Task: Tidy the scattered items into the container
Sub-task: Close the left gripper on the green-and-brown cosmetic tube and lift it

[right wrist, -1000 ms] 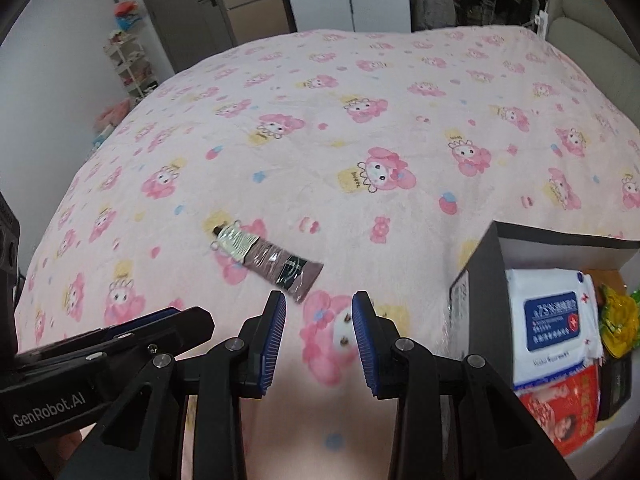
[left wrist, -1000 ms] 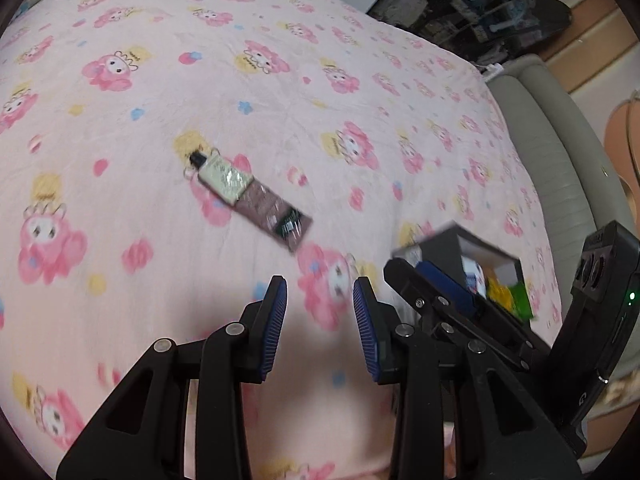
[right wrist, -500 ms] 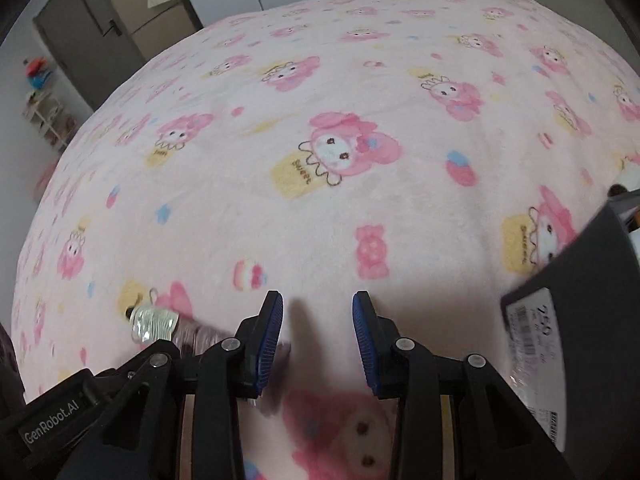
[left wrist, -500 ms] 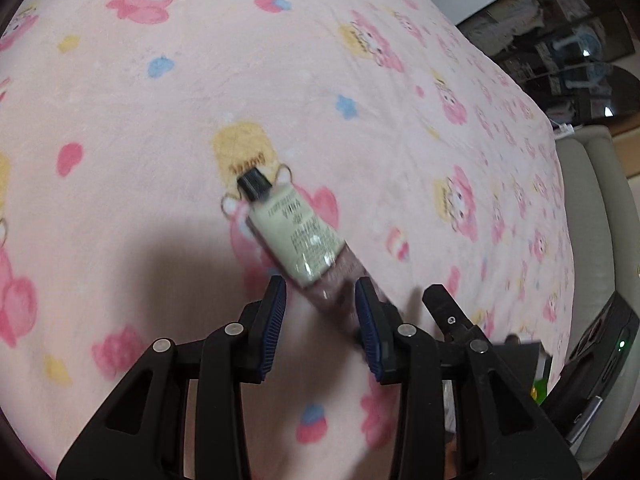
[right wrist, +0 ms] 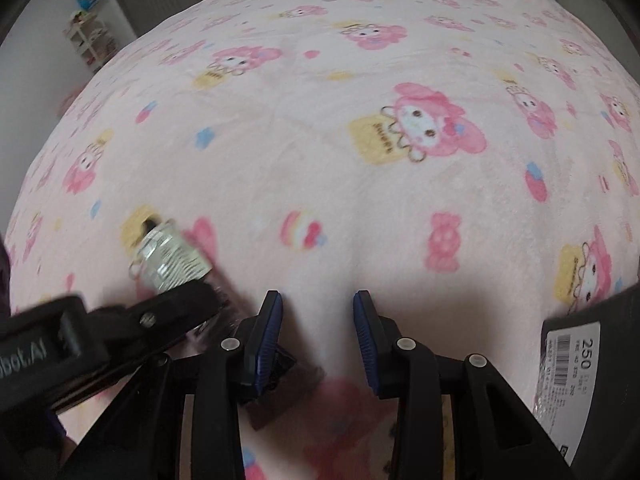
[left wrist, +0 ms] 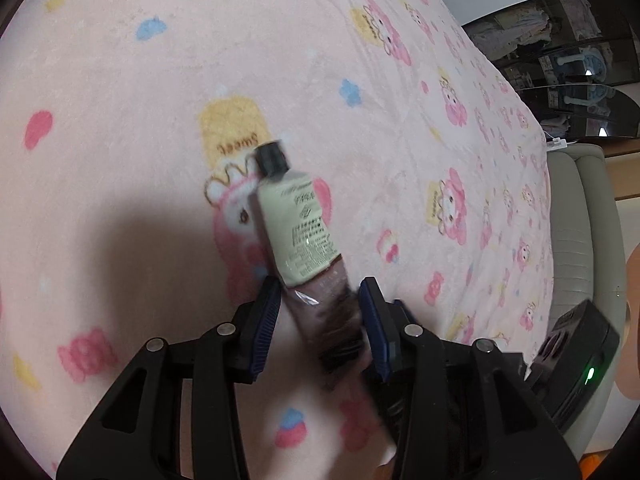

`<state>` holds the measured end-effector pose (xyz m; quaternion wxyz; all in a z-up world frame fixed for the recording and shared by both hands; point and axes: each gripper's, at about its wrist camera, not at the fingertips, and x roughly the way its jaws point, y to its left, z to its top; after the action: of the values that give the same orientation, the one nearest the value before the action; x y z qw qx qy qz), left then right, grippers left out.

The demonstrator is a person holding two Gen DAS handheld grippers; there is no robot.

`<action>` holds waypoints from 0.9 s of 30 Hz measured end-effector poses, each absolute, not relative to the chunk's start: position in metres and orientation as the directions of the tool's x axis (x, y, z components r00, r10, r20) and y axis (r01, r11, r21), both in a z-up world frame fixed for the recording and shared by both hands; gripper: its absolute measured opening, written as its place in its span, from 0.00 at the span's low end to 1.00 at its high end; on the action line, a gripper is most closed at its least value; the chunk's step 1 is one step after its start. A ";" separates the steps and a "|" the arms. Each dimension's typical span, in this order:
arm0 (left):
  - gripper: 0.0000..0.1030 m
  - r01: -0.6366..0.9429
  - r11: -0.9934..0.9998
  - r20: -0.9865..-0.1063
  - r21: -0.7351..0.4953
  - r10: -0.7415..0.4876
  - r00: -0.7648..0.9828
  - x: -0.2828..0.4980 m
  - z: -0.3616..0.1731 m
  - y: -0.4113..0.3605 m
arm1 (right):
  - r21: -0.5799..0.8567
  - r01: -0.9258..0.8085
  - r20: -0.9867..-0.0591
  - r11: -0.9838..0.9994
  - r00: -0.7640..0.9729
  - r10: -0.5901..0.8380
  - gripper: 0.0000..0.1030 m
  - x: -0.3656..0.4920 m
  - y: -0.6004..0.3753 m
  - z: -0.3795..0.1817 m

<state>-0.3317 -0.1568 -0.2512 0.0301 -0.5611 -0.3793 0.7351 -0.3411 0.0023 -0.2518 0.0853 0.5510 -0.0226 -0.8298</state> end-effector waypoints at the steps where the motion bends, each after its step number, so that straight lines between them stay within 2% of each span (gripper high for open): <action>1: 0.43 0.378 -0.720 -0.808 -0.583 0.462 -0.366 -0.330 -0.248 -0.157 | 0.127 0.133 -0.913 -0.983 -0.372 -0.169 0.32 -0.336 0.000 -0.251; 6: 0.44 0.388 -0.770 -0.855 -0.506 0.391 -0.341 -0.323 -0.237 -0.161 | 0.210 0.232 -0.916 -0.950 -0.292 -0.274 0.31 -0.307 -0.012 -0.246; 11: 0.43 0.438 -0.741 -0.859 -0.509 0.403 -0.316 -0.323 -0.252 -0.172 | 0.260 0.193 -0.896 -0.946 -0.317 -0.311 0.32 -0.308 -0.010 -0.245; 19: 0.47 0.447 -0.755 -0.876 -0.480 0.389 -0.284 -0.323 -0.262 -0.174 | 0.292 0.248 -0.872 -0.924 -0.327 -0.364 0.32 -0.318 -0.010 -0.249; 22: 0.47 0.430 -0.734 -0.851 -0.525 0.452 -0.267 -0.319 -0.260 -0.169 | 0.367 0.260 -0.856 -0.893 -0.281 -0.434 0.32 -0.319 -0.009 -0.250; 24: 0.43 0.433 -0.701 -0.822 -0.567 0.518 -0.237 -0.310 -0.267 -0.163 | 0.386 0.260 -0.857 -0.885 -0.255 -0.448 0.31 -0.312 -0.006 -0.251; 27: 0.43 0.437 -0.661 -0.781 -0.610 0.595 -0.191 -0.296 -0.276 -0.152 | 0.354 0.273 -0.868 -0.895 -0.260 -0.423 0.31 -0.300 -0.002 -0.249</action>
<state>-0.2957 -0.1522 -0.2761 0.0602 -0.6330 -0.4073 0.6555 -0.2997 -0.0021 -0.2494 0.2199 0.5673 -0.0658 -0.7909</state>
